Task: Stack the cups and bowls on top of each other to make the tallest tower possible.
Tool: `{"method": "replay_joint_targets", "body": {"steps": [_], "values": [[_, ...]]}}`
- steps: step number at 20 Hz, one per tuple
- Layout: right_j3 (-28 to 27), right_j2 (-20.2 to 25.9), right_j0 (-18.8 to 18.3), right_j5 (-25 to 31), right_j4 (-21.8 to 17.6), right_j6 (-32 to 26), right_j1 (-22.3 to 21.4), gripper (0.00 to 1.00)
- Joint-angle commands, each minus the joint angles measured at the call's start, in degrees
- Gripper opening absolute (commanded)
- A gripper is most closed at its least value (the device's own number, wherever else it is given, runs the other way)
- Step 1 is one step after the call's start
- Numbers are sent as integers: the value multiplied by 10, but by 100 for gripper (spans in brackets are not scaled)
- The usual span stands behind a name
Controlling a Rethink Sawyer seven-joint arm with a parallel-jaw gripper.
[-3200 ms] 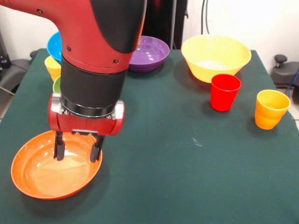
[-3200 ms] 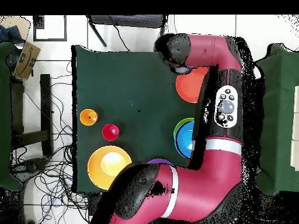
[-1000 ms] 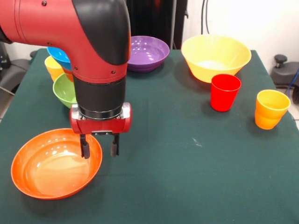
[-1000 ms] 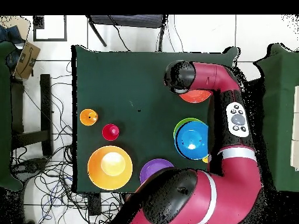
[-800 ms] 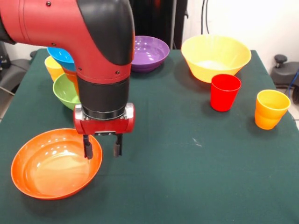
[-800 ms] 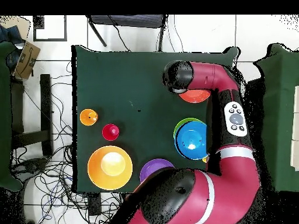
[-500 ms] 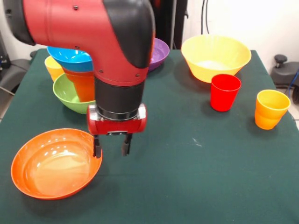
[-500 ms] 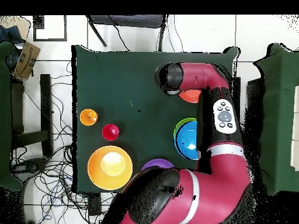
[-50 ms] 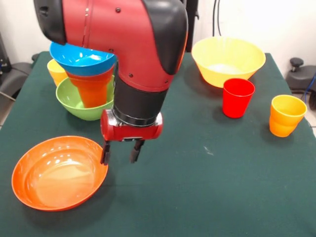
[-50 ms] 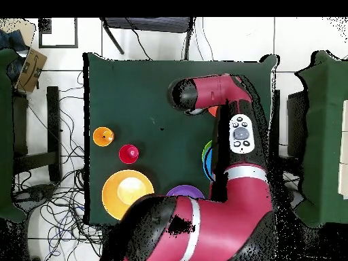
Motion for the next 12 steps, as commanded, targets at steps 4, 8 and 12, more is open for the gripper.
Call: {"method": "replay_joint_targets", "body": {"steps": [4,8,12], "values": [[12,-77,42,-68,-63,94,21,100],[7,-86,46,-68,-43,88,29,100],[3,-87,45,-80,-31,80,38,100]]}}
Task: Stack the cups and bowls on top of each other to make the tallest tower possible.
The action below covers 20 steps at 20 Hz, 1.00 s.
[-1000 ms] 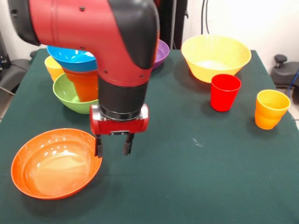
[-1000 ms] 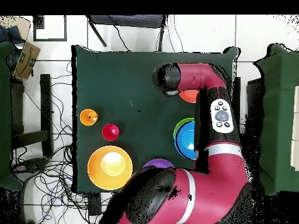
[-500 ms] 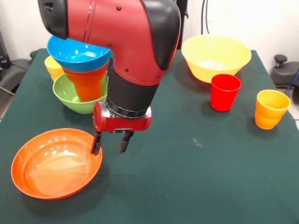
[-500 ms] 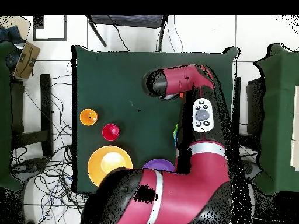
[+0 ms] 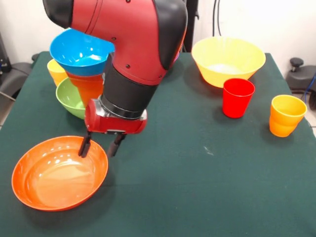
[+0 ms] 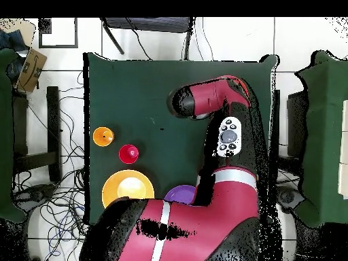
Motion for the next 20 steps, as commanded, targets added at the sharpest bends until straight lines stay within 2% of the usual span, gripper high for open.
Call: {"method": "replay_joint_targets", "body": {"steps": [1,9,14,20], "values": [[3,3,4,-40,-15,71,38,100],[41,28,-11,-82,13,59,42,100],[67,55,-26,-64,47,30,32,100],[63,35,-6,-31,63,36,24,100]]}}
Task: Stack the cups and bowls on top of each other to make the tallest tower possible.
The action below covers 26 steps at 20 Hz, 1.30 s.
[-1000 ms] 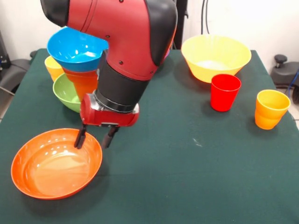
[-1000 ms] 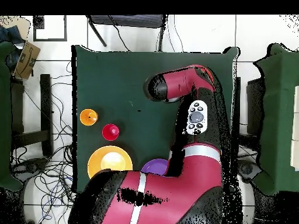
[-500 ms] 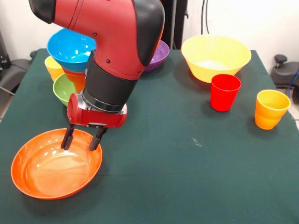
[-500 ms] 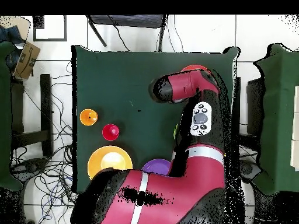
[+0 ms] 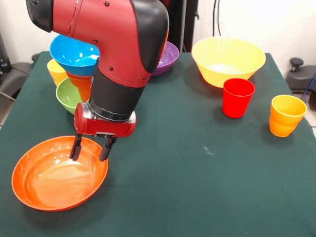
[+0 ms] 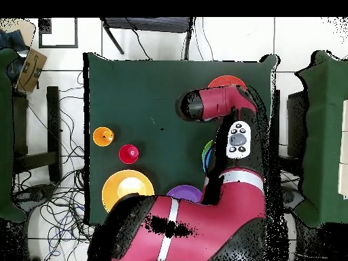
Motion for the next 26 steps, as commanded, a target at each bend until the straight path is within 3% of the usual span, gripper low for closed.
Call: {"method": "replay_joint_targets", "body": {"steps": [1,10,15,20,26], "values": [[48,47,10,22,24,37,11,100],[59,10,45,-10,26,88,5,100],[38,-30,71,-21,13,118,23,100],[32,-83,100,-68,-5,168,48,100],[32,-98,104,-96,6,176,68,100]]}}
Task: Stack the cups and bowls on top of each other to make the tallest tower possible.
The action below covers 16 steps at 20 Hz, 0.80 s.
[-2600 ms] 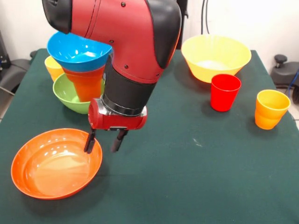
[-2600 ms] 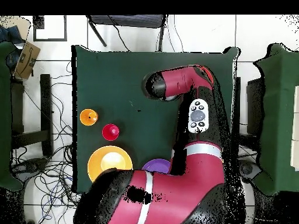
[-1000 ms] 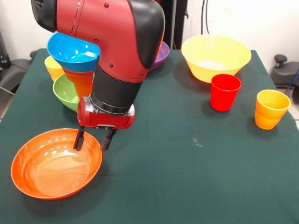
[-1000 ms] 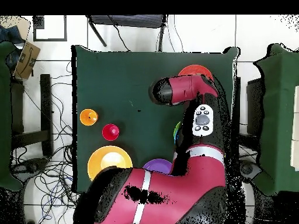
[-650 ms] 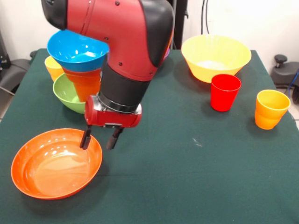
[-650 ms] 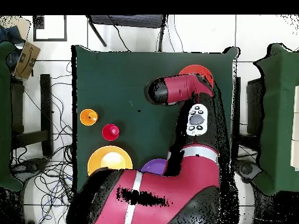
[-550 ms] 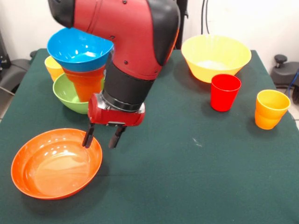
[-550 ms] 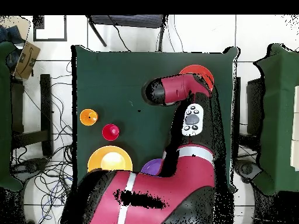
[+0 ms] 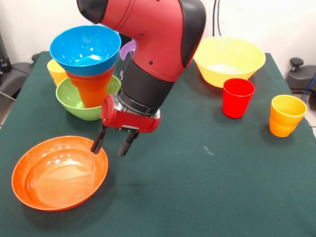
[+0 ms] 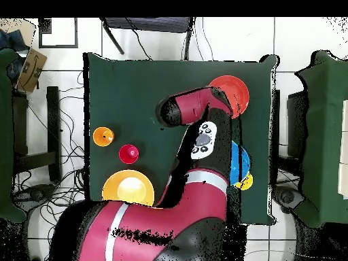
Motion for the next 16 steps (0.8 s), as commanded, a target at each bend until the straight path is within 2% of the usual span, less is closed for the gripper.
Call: {"method": "replay_joint_targets", "body": {"steps": [1,11,16], "values": [[22,-5,15,-53,-14,119,55,100],[6,-22,25,-79,-4,138,85,100],[1,-15,22,-83,3,131,92,100]]}}
